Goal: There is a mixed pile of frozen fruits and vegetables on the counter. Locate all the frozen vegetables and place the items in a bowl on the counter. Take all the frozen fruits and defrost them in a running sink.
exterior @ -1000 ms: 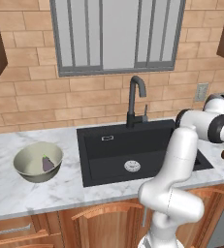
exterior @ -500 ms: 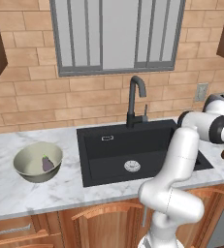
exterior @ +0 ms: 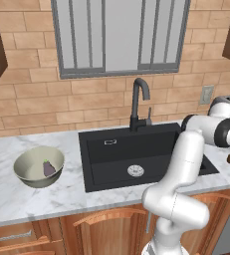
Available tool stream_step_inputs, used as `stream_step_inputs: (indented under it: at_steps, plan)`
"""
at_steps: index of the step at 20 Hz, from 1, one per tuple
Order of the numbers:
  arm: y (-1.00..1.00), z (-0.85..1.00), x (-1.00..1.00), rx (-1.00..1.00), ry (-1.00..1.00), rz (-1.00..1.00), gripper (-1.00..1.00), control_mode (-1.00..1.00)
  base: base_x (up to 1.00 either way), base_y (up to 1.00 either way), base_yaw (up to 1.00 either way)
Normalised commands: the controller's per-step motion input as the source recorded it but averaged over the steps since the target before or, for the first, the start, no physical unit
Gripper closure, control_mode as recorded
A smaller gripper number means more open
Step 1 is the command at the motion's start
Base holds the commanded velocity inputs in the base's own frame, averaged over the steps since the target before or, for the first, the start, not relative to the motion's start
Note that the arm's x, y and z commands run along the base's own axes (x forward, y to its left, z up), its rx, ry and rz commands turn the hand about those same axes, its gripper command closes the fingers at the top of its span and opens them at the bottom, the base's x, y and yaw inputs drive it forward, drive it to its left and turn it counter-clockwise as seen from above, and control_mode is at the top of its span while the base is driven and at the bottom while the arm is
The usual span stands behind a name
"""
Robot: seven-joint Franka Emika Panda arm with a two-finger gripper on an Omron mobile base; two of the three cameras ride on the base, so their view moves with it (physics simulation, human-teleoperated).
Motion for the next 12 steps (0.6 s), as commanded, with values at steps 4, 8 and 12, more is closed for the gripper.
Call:
stream_step_inputs:
  at_steps: [4, 8, 12]
  plan:
    - [0.31, 0.26, -0.03, -0.04, 0.05, -0.01, 1.0, -1.0, 0.0, 0.0, 0.0]
    - [0.51, 0.53, -0.04, -0.06, 0.0, -0.01, 1.0, -1.0, 0.0, 0.0, 0.0]
    - [0.57, 0.67, 0.0, -0.08, -0.01, -0.01, 1.0, -1.0, 0.0, 0.0, 0.0]
